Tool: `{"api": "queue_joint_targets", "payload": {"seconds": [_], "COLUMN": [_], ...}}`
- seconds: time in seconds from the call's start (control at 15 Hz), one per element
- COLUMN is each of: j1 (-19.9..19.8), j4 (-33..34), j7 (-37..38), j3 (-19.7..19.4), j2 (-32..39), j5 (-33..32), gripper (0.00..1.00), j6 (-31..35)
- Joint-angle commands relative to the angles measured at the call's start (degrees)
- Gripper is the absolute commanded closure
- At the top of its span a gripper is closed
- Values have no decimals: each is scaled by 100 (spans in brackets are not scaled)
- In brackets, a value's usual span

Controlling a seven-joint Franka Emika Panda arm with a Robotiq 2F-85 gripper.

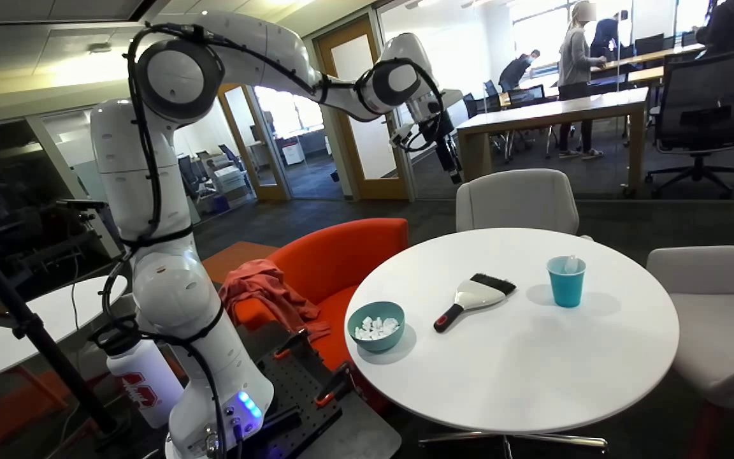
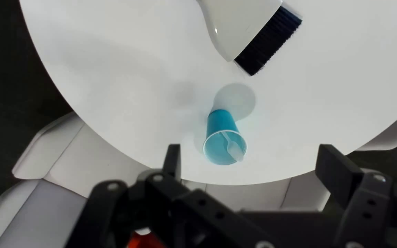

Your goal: Move the blue cup forward

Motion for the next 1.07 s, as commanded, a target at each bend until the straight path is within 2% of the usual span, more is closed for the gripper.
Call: {"api": "queue_joint_targets", "payload": {"seconds": [0.0, 0.47, 0.8, 1.0], "j1": [-24, -238, -545, -639], "j4": [682, 2064, 3496, 4331], "j7": [42, 279, 622, 907], "j3": [-198, -570, -663, -735], "j2": [659, 2418, 3733, 4368], "j5": [-101, 334, 885, 975], "gripper": [0, 0, 0, 0], "j6": [-37, 60, -249, -560]}}
